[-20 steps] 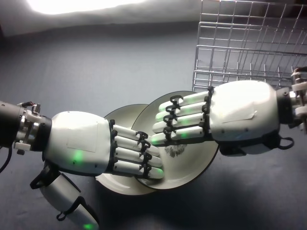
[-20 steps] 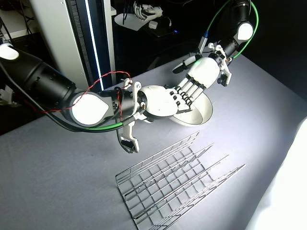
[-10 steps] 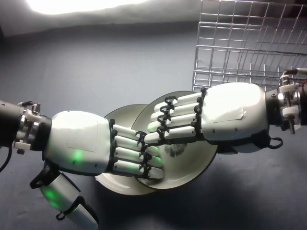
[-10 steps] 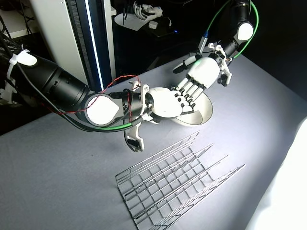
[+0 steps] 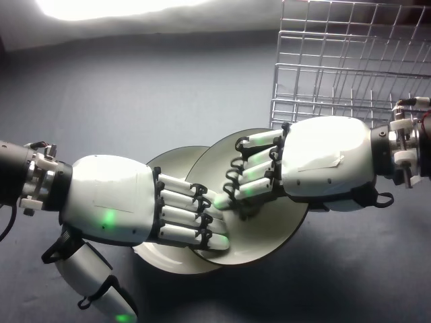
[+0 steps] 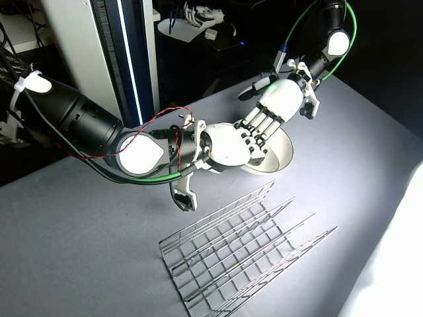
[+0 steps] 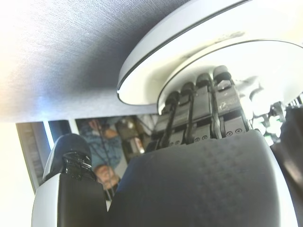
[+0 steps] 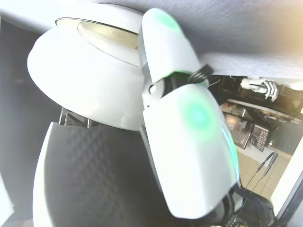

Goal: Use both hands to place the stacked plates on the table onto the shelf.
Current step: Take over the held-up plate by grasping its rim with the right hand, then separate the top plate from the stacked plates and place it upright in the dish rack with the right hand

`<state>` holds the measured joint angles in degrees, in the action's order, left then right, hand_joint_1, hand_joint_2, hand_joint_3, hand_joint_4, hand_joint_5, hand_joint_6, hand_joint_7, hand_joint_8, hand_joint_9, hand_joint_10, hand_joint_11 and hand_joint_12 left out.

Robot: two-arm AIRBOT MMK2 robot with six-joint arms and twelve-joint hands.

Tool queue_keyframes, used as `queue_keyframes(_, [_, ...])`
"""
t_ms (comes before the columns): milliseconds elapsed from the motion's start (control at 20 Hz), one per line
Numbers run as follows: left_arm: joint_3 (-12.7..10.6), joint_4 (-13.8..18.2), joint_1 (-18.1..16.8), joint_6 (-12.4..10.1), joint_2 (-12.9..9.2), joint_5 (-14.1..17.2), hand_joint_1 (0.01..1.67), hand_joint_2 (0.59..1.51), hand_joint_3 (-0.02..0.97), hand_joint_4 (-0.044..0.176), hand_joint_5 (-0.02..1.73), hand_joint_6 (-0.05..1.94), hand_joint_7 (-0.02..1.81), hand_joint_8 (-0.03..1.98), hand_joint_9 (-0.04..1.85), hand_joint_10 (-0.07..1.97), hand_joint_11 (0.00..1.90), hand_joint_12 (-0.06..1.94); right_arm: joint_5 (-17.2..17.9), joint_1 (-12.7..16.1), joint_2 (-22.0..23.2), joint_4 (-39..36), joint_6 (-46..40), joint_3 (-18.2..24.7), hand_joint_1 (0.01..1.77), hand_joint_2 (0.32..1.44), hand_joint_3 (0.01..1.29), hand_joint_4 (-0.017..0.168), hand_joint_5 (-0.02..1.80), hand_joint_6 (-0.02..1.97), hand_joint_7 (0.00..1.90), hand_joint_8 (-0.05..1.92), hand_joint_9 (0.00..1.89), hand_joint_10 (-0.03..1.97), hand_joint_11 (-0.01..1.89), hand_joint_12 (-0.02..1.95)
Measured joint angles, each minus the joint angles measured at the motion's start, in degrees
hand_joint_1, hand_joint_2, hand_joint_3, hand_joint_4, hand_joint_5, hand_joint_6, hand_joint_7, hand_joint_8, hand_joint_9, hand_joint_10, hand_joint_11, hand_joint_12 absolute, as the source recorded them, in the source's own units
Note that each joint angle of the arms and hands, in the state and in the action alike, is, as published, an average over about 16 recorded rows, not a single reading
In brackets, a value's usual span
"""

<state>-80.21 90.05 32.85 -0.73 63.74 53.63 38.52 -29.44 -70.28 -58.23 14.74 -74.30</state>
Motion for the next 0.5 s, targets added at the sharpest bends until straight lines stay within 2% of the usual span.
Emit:
queue_keyframes(300, [-0.04,0.09,-0.55,-0.35,-0.6,0.04,0.02,1.089,0.01,-0.004,-0.01,-0.02,0.0,-0.01,0.02,0.0,0.01,0.01,1.0,0.29,-0.08,0.74,0.24,-0.02,1.57,1.05,0.01,0.004,0.52,0.65,0.56,0.47,0.52,0.69,0.43,1.55])
queue_keyframes(500, [-0.03,0.04,-1.62,-0.68,-1.92,-0.01,0.02,1.093,0.01,-0.002,-0.01,-0.01,0.01,-0.01,0.02,0.0,0.01,0.01,1.74,1.02,-0.02,1.06,0.32,-0.01,1.56,1.01,0.01,0.007,0.66,0.93,0.7,0.7,0.65,0.97,0.63,1.68])
